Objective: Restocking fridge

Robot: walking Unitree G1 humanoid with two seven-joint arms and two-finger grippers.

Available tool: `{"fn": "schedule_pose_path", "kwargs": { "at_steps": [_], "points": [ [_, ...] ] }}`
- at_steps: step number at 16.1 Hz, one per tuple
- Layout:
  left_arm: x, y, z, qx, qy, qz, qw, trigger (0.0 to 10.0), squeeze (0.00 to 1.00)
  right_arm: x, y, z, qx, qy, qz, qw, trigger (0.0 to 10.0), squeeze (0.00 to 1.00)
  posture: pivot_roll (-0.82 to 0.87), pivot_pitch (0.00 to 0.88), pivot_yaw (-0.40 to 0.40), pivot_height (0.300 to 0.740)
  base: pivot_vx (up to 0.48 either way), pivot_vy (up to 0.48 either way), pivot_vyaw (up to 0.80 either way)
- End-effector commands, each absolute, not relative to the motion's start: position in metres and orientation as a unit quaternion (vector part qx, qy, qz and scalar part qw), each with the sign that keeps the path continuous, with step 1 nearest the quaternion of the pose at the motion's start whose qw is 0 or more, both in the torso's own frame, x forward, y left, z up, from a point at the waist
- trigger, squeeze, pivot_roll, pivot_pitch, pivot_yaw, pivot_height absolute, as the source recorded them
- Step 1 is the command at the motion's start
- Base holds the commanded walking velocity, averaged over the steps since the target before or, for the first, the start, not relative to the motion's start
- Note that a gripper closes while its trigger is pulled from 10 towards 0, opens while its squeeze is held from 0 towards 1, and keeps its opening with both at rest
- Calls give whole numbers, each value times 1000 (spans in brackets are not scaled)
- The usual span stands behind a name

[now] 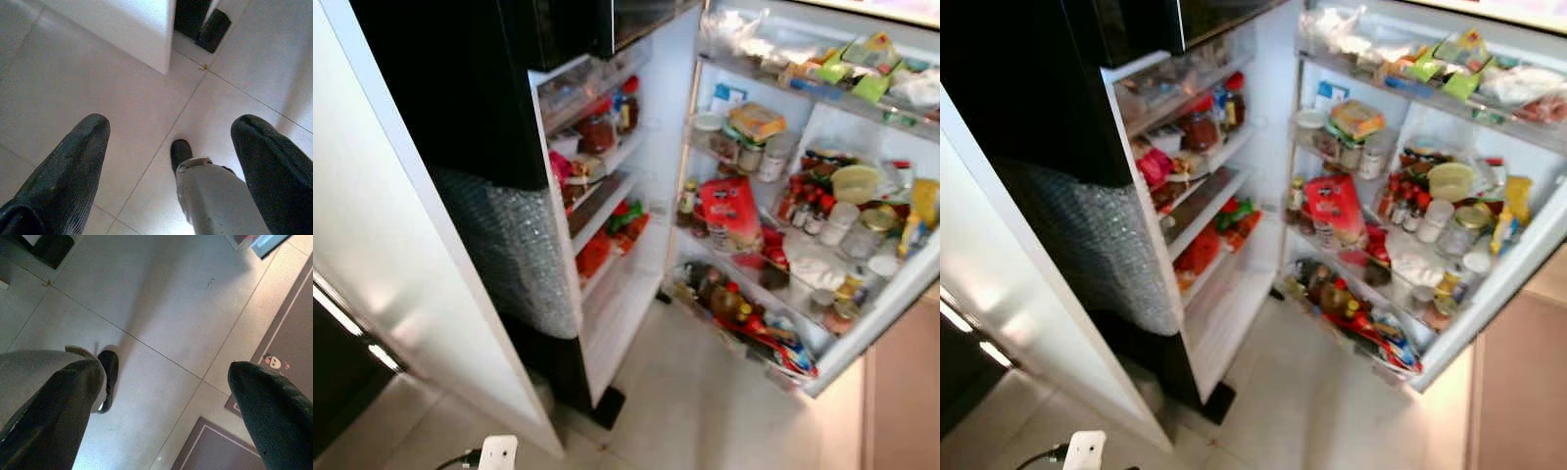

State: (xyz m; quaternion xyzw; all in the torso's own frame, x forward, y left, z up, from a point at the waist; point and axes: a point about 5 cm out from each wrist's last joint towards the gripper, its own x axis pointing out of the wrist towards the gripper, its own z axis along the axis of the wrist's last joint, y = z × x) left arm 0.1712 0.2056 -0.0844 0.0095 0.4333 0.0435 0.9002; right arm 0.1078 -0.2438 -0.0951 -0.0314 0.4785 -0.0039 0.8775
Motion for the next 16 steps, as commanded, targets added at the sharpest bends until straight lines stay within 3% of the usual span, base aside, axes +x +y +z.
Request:
{"fn": "schedule_pose_path", "kwargs": {
  "at_steps": [1,5,7,8,11,14,16],
  "points": [
    [167,209,-86,7,441,51,896,10000,0,111,-246,-93,-28,459,-32,887,10000,0,4,2,8,740,0,0,0],
    [166,214,-85,8,442,57,895,10000,0,107,-255,-86,0,375,-201,905,10000,0,-7,0,10,740,0,0,0],
    [166,216,-85,9,441,61,896,10000,0,202,-254,-47,-29,275,-244,929,10000,0,-15,0,10,740,0,0,0],
    [166,216,-85,11,440,60,896,10000,0,212,-261,-37,-34,250,-266,930,10000,0,-18,0,11,740,0,0,0],
    [166,212,-86,14,440,53,896,10000,0,216,-282,-20,-40,198,-337,920,10000,0,-21,0,11,740,0,0,0],
    [166,212,-86,16,440,50,897,10000,0,223,-283,-10,-36,162,-349,922,10000,0,-30,0,14,740,0,0,0],
    [167,213,-85,17,438,49,898,10000,0,220,-292,-3,-40,148,-410,899,10000,0,-26,0,11,740,0,0,0]
  ]
}}
